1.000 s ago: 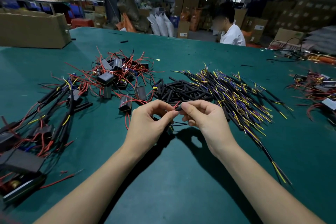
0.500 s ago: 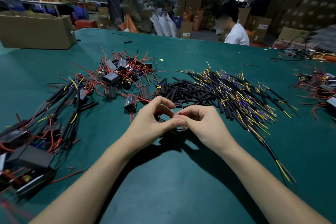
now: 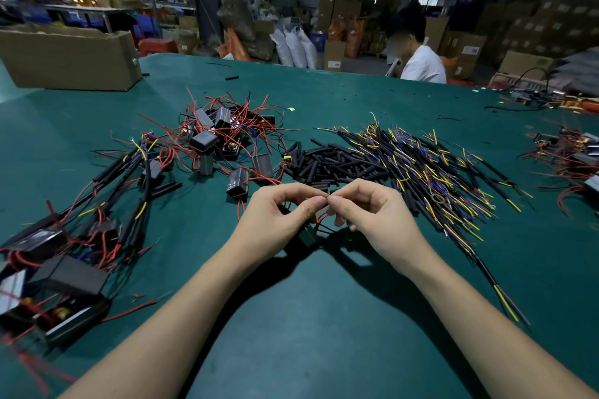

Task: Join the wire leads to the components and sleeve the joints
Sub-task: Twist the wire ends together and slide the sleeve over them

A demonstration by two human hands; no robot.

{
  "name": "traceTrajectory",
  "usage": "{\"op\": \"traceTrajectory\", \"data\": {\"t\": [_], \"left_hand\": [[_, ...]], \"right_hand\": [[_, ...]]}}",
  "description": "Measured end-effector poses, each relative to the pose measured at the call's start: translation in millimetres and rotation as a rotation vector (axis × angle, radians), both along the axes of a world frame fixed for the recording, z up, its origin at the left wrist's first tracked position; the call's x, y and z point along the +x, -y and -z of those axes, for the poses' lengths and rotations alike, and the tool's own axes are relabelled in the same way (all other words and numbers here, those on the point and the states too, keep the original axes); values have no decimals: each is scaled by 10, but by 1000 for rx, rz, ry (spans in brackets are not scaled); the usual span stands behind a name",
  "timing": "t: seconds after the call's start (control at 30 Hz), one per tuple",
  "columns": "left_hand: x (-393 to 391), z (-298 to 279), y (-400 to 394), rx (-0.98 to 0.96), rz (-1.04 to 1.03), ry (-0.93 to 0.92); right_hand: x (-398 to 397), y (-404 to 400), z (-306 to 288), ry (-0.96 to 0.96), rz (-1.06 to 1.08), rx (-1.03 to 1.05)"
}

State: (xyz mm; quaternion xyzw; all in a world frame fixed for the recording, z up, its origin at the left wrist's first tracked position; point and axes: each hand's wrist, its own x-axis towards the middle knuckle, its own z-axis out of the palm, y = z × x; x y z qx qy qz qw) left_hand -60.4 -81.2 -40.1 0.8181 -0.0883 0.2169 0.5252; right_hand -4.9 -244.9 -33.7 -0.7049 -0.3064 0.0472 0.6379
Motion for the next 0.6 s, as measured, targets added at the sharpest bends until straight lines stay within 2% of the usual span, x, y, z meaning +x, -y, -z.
{"op": "traceTrajectory", "data": {"t": [0.33,0.47,0.6], "left_hand": [[32,6,8,327,-149,-84],[-9,35,25,285,-69,-133],[-28,-1,50,148,-29,-119]], "right_hand": [[-40,-88,-5,-133,80,68],[-88,-120,-20,-51,49,46],[-38,-83,-30,-47,68,14]]}}
